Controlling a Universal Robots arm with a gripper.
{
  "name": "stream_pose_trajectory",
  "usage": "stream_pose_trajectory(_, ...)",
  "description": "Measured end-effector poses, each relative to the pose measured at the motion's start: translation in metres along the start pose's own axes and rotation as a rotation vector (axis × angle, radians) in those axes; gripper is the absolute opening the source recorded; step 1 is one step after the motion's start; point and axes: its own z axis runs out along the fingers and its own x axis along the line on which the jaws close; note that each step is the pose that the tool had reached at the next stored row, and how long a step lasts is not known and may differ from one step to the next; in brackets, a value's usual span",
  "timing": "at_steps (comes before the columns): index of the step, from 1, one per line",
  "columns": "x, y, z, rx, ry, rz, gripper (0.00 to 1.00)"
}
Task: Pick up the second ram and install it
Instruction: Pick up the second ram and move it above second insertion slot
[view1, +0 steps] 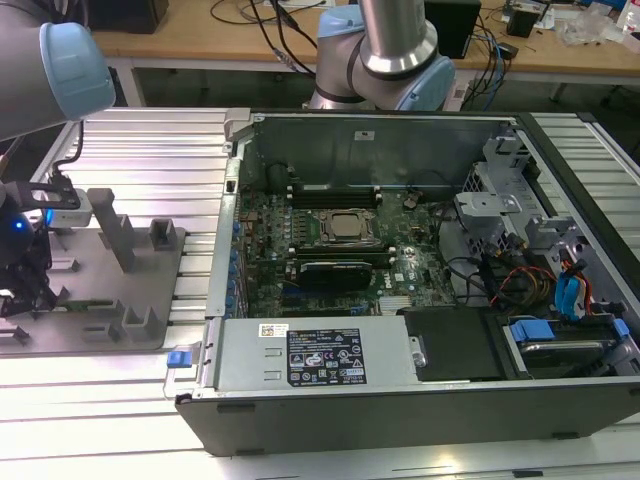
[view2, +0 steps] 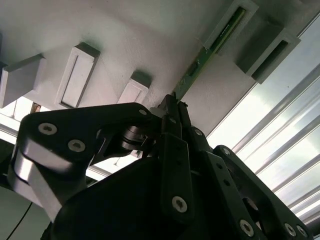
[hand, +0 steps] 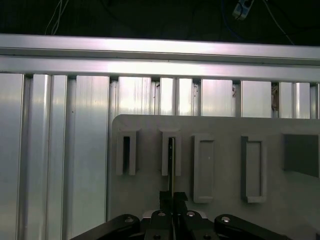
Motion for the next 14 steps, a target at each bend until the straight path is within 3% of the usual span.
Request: stream_pose_trajectory(14,0.0006,0.0,0.0001,0.0001,-0.0001,0.0,0.09)
